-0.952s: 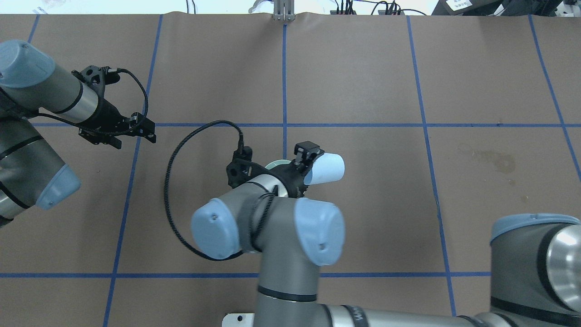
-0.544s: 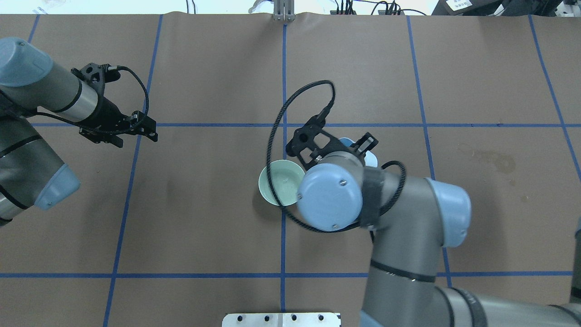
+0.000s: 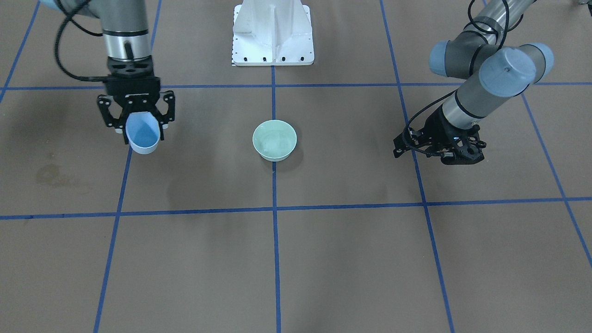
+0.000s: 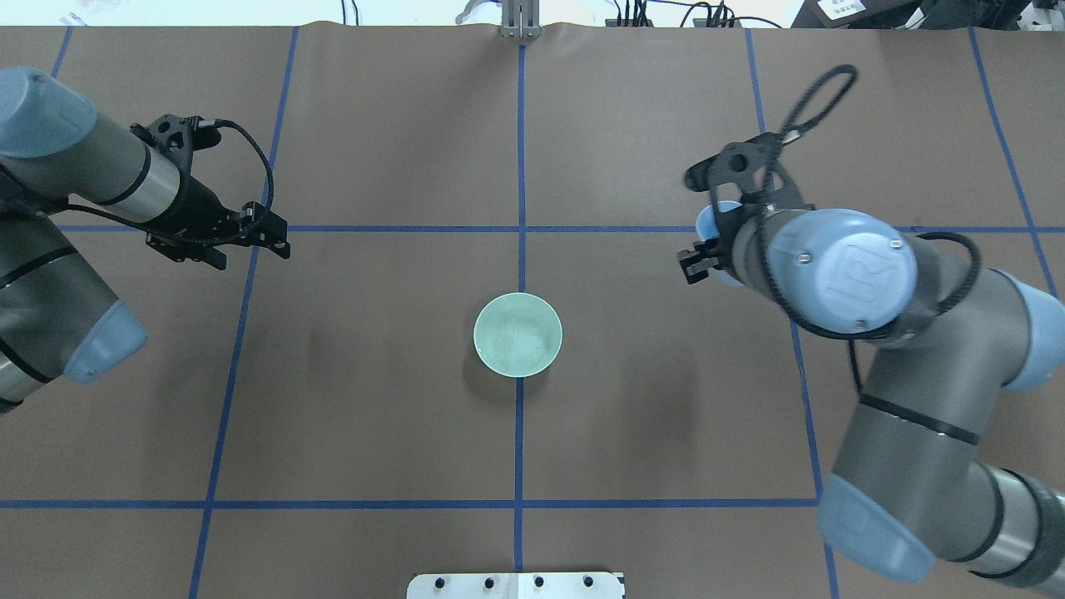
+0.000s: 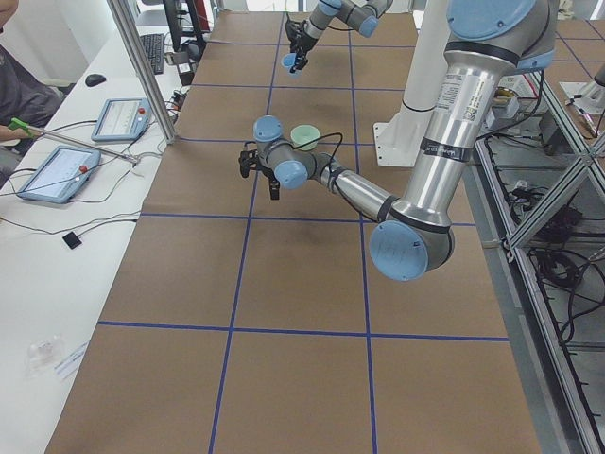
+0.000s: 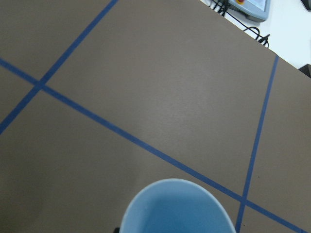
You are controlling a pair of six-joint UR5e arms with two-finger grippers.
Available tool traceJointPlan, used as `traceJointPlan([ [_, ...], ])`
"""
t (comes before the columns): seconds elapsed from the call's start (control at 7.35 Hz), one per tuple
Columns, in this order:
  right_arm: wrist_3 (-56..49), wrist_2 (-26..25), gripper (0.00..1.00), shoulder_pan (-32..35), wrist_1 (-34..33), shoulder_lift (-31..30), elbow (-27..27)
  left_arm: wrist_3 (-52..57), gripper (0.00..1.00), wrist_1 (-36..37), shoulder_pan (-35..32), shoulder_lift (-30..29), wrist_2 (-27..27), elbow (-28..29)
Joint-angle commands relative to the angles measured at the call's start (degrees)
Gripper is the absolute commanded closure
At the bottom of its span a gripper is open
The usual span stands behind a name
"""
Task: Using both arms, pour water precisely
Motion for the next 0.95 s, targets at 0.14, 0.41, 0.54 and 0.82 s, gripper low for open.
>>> traceJointPlan([
  [0.14, 3.81, 6.68, 0.68, 12.83, 22.54, -15.31, -7.08, 0.33, 0.0, 0.01, -0.06, -0.18, -0.42, 0.23],
  [0.41, 5.81, 9.25, 0.68, 17.26, 24.05, -17.07, -9.57, 0.41, 0.0, 0.1, -0.5, -0.36, -0.51, 0.32],
  [0.54, 9.58, 9.77, 0.68, 17.18, 29.98, -18.47, -12.18, 0.41, 0.0, 0.1, -0.5, -0.36, -0.51, 0.23],
  [0.82, 9.88, 10.83, 0.68, 17.18, 50.07, -21.64, -22.61, 0.41, 0.0, 0.1, -0.5, -0.27, -0.51, 0.06],
])
